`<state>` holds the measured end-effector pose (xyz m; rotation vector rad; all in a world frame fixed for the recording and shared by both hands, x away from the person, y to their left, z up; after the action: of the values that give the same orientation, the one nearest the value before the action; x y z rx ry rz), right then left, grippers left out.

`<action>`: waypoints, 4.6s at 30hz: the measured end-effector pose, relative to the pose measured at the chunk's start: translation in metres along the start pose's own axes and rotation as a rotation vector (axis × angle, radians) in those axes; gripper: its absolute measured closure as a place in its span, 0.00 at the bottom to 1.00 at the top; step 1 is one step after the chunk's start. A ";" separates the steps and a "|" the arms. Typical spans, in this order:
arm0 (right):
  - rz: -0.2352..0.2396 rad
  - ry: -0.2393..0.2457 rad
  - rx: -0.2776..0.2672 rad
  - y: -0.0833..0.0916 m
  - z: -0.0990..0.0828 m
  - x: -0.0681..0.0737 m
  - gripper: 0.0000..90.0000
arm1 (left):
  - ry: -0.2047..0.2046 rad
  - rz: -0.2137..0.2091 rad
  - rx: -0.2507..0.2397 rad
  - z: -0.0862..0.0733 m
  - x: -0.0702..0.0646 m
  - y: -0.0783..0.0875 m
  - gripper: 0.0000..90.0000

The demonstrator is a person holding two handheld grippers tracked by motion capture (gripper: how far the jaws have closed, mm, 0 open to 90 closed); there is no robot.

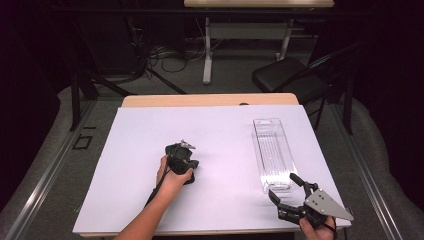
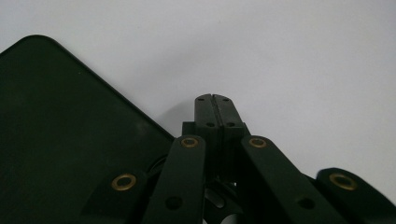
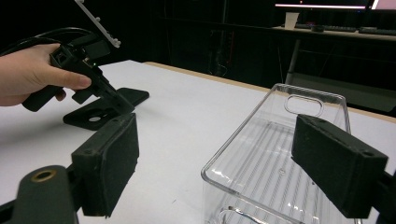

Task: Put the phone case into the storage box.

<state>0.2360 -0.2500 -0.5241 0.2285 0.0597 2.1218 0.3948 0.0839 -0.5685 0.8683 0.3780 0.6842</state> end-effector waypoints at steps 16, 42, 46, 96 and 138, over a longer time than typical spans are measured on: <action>-0.005 0.000 0.004 0.000 0.000 0.000 0.16 | -0.025 -0.019 0.028 -0.009 -0.006 0.004 1.00; -0.007 0.004 0.002 -0.001 -0.001 0.001 0.16 | -0.020 0.019 0.030 -0.050 0.010 0.035 1.00; -0.008 0.002 0.001 -0.002 -0.001 0.001 0.16 | -0.012 0.025 0.029 -0.059 0.015 0.041 1.00; -0.009 0.010 0.005 -0.001 -0.001 0.000 0.16 | 0.064 0.097 -0.003 -0.092 0.047 0.066 1.00; -0.009 0.008 0.006 -0.001 -0.001 0.000 0.16 | 0.037 0.038 -0.168 -0.086 0.037 0.084 0.53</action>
<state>0.2370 -0.2497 -0.5257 0.2228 0.0712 2.1143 0.3399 0.1961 -0.5544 0.7051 0.3332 0.7567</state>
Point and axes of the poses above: each handheld gripper's, and its own axes: y roughly backward along the jaws, z roughly out of its top, x roughly to its left, the point moved 3 cm from there along -y, roughly forward along the jaws, and after that the axes turned 10 degrees about -y, right-handed, at the moved point
